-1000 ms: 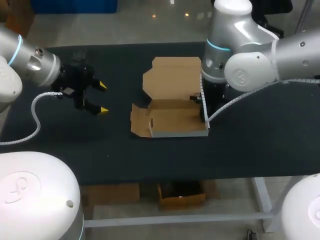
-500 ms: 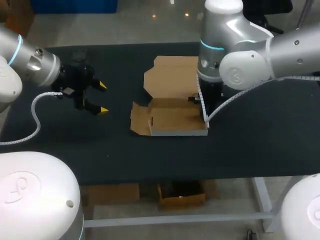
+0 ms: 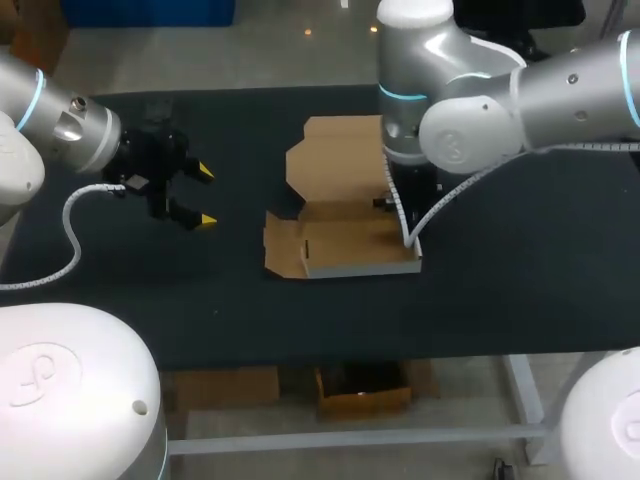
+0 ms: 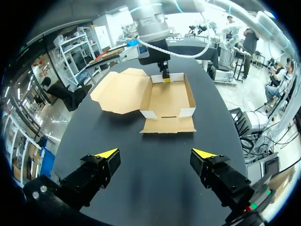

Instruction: Assemble the packaging by folding the flat box into shape, placing the metal phone stand inside, and closing the box properly

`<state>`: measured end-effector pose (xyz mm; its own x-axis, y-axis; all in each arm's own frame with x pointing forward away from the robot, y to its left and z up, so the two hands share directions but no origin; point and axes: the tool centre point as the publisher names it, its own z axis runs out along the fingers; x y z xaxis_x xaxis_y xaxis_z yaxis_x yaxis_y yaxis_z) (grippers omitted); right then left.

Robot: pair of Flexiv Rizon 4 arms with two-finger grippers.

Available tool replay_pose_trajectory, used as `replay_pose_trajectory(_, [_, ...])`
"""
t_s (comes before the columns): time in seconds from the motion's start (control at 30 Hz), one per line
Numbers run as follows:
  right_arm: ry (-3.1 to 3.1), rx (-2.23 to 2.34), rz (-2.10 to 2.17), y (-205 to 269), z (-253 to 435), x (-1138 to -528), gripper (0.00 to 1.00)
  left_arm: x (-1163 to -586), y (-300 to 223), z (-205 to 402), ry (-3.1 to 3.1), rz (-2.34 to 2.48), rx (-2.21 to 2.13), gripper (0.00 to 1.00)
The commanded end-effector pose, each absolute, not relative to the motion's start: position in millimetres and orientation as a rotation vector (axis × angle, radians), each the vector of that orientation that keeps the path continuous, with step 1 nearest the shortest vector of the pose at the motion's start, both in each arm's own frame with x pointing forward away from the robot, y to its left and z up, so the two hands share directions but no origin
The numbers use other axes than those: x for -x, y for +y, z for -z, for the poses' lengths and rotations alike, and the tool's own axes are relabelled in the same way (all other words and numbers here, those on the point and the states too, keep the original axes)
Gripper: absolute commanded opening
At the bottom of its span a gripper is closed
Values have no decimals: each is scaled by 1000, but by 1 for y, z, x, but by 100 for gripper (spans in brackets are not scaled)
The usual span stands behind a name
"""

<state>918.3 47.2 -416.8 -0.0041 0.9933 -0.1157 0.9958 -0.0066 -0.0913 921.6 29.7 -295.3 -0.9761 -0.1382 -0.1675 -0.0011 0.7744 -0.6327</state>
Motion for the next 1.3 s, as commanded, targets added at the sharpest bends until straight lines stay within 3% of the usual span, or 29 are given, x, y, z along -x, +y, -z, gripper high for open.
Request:
replay_pose_trajectory(0.03, [2168, -2182, 312, 54, 416, -922, 0, -922, 30, 295, 2766, 983, 109, 100])
replay_pose_trajectory(1.3, [2245, -2199, 108, 56, 416, -907, 0, -922, 30, 295, 2766, 983, 109, 100])
